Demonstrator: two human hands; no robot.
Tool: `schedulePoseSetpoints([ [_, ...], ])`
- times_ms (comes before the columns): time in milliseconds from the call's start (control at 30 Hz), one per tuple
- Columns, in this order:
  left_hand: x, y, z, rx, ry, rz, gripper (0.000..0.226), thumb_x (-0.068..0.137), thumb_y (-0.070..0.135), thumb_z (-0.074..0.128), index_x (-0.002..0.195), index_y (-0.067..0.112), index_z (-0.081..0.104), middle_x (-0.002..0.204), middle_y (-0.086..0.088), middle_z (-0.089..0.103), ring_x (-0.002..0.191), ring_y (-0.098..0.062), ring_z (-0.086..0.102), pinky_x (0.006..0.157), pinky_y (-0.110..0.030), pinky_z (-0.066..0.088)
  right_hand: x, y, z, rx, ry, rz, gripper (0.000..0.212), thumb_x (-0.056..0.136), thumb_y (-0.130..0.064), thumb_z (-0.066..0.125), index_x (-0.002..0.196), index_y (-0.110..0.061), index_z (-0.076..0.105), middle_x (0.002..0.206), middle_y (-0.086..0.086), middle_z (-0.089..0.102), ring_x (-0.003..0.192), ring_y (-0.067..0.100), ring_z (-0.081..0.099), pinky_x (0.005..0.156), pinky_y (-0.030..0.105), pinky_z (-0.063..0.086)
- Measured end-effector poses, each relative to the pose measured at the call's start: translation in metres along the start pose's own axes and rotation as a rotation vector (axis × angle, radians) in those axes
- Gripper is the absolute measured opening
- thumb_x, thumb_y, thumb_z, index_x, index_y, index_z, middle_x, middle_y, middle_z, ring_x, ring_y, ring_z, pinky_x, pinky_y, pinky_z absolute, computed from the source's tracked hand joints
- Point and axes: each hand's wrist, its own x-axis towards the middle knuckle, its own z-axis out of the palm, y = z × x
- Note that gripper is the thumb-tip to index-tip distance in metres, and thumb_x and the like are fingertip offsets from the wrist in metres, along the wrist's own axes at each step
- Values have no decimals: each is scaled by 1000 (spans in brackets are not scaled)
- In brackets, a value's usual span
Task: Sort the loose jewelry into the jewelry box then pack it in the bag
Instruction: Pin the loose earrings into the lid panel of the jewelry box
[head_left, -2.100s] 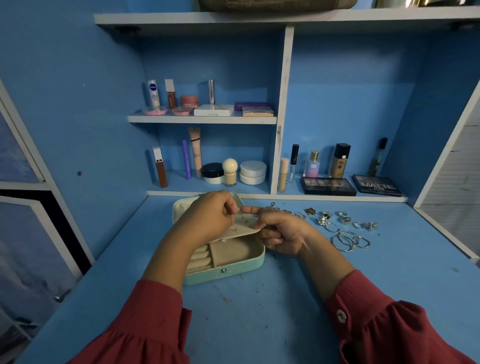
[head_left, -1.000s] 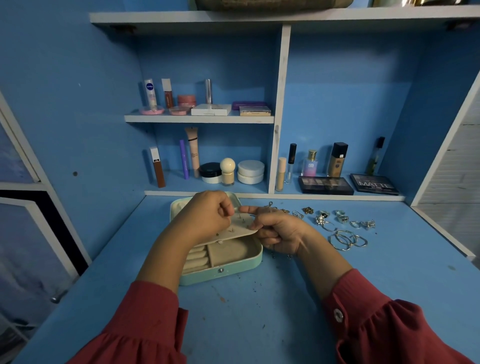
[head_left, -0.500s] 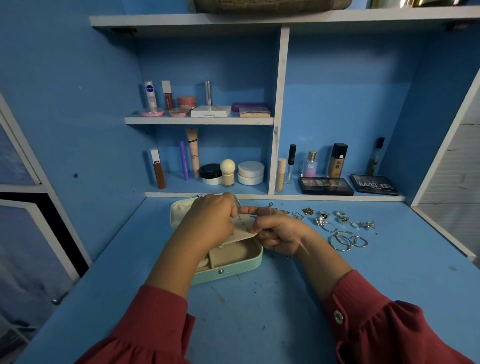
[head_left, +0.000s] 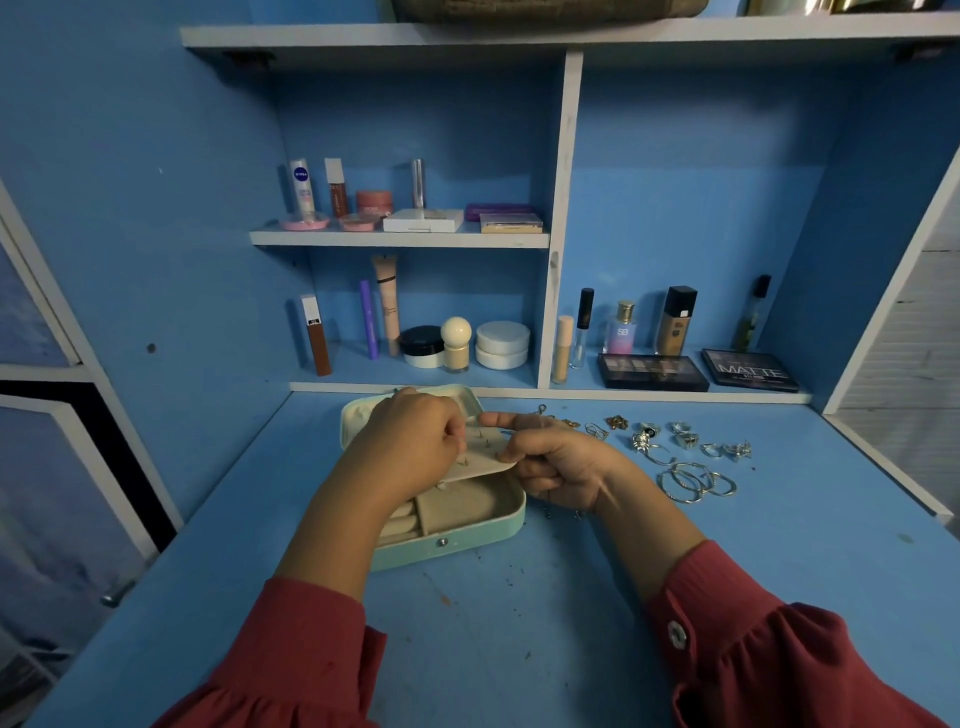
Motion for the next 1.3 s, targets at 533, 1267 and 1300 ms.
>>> schedulePoseSetpoints([
  [533,4,-3,-2,-51,-139,-46,8,81,18,63,80,21,70,84,2,67,87,-18,62,82,-35,52,2,2,-3,-10,-2,-10,57,72,13,53,124,-11,49,53,-3,28,30,2,22,28,13,18],
  [1267,-15,-104,-22,-755,-7,-279,42,84,-18,49,97,16,69,78,8,72,71,-7,56,53,-15,39,-2,-4,-6,156,-173,-107,78,72,-52,69,135,-14,43,124,29,59,38,9,31,35,19,32],
  [1300,-14,-106,-19,-746,-48,-279,43,82,-20,52,96,17,70,78,7,72,70,-6,57,54,-15,41,-3,-4,-6,167,-175,-119,78,75,-52,65,138,-14,40,126,29,57,39,10,33,36,19,34],
])
